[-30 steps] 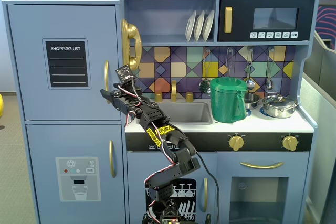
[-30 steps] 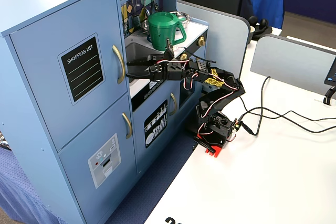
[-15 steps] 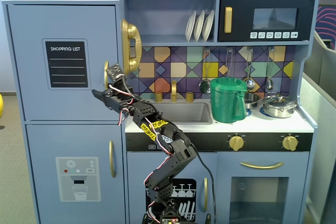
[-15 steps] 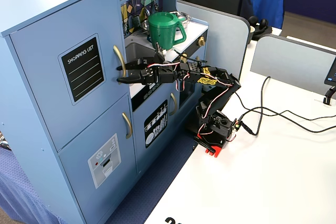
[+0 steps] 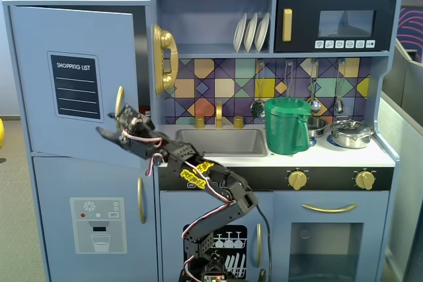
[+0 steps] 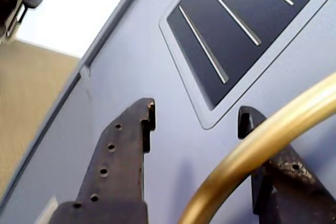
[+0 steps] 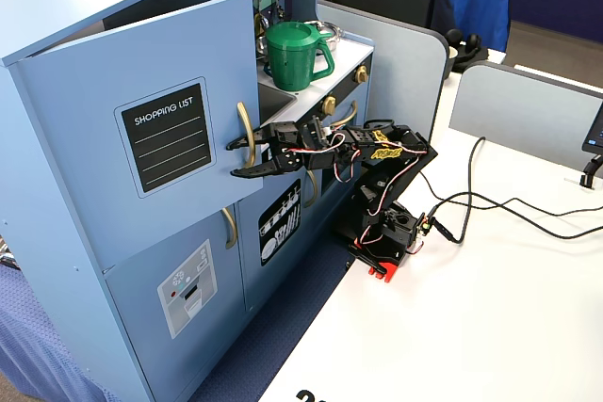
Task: Open the left cabinet door
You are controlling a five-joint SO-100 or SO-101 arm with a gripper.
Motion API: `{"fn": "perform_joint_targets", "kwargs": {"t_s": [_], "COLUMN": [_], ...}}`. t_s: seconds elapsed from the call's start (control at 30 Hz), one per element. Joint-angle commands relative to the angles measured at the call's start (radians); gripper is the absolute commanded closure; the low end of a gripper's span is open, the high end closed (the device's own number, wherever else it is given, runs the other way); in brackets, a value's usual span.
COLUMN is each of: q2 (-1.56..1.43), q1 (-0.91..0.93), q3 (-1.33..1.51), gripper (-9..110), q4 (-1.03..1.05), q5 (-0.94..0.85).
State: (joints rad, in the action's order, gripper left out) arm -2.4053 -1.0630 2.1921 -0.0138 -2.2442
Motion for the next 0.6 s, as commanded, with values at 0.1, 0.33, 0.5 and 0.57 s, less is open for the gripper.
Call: {"fn": "perform_joint_targets", "kwargs": {"t_s": [0.1, 0.33, 0.5, 0.57], "q2": [-0.186, -0.446, -0.652, -0.719], "q1": [-0.003, 0.196, 0.351, 0.405], "q3": [0.147, 0.25, 0.288, 0.291], "gripper": [89, 90, 90, 90], "q4": [-0.044, 0.124, 0.321, 0.396], "q5": [0.015, 0.118, 0.232, 0.281]}}
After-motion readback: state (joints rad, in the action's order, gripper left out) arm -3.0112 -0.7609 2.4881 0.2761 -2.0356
